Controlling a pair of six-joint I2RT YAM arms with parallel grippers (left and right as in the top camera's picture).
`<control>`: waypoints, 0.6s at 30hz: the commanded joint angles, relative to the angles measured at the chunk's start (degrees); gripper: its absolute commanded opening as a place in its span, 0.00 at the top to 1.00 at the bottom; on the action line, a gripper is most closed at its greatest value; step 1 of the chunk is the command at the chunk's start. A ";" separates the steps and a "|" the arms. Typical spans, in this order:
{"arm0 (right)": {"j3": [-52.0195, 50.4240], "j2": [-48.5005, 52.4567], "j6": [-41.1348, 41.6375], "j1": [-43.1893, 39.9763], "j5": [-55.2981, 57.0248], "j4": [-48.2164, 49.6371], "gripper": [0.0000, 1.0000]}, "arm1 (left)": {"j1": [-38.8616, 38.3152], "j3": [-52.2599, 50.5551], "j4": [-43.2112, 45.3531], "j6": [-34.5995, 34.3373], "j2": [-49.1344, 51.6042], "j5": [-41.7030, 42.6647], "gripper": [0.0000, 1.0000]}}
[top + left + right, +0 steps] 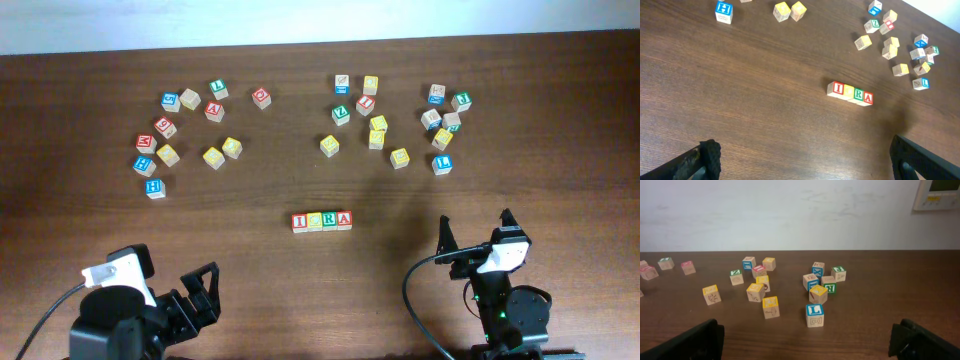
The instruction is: Spell out ICRA
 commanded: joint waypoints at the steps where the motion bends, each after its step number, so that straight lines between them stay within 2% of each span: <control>1: -0.28 -0.48 0.28 -0.37 0.33 -0.28 0.02 | -0.17 -0.26 0.09 -0.59 -0.17 -0.68 0.01; 15: -0.28 -0.48 0.28 -0.37 0.33 -0.28 0.02 | -0.17 -0.26 0.04 -0.57 -0.20 -0.70 0.01; 18: -0.28 -0.50 0.28 -0.37 0.31 -0.28 0.02 | -0.17 -0.28 -0.07 -0.57 -1.31 -3.76 0.01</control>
